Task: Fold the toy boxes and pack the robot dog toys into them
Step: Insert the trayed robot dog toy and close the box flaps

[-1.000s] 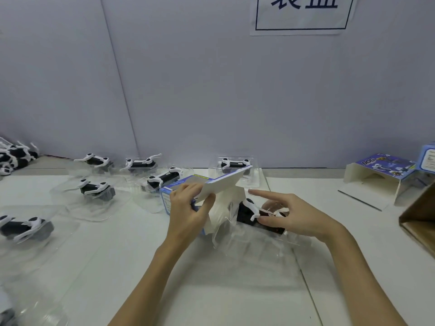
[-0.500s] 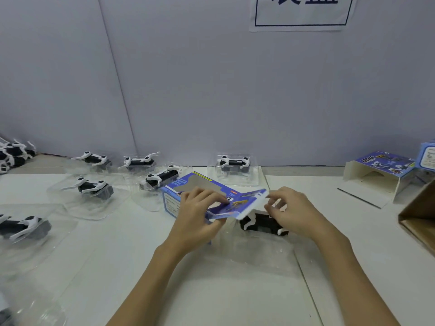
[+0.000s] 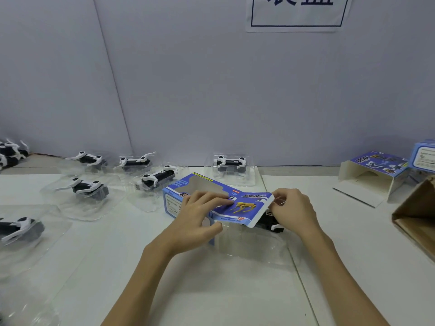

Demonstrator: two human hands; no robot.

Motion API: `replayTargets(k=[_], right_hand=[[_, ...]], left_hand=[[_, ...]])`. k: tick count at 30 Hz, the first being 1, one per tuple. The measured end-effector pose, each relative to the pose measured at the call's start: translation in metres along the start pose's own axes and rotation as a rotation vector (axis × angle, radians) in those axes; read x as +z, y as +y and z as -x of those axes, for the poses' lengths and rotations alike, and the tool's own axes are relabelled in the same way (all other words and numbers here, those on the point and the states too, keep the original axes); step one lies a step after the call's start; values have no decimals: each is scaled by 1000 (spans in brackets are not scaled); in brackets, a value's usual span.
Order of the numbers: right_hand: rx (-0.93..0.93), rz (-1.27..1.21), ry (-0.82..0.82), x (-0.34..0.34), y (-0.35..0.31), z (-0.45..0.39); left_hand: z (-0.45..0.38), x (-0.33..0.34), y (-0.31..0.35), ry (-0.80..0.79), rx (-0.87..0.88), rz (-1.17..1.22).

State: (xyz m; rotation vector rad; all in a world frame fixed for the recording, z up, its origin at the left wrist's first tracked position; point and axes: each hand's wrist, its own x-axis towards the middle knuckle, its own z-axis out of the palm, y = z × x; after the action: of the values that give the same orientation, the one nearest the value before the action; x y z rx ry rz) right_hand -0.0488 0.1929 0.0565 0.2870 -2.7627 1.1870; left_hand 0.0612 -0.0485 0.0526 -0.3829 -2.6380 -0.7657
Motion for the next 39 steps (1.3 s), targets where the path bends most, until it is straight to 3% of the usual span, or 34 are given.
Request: replayTargets(k=[3,15,20,23,29,35,39], right_hand=[[58,-94,39,3,-1,0],[178,-613,124,12,-9,4],[351,-913,194,25,-21,8],[444,-1126,232,30,-28,11],[528,-1457,92,32,-38,23],[517,-1420,-92,38,-41,25],[467,-1194,-53,34,-34,19]], left_hand=[[0,2,0,-38,5,-33],[1,23,8,80,68,-235],[-2,34,17,168,20,-269],[0,33,13,144,50,-242],[3,35,11,61,36,-247],[-2,45,16,218,14,-206],[-9,44,15,287,1,-223]])
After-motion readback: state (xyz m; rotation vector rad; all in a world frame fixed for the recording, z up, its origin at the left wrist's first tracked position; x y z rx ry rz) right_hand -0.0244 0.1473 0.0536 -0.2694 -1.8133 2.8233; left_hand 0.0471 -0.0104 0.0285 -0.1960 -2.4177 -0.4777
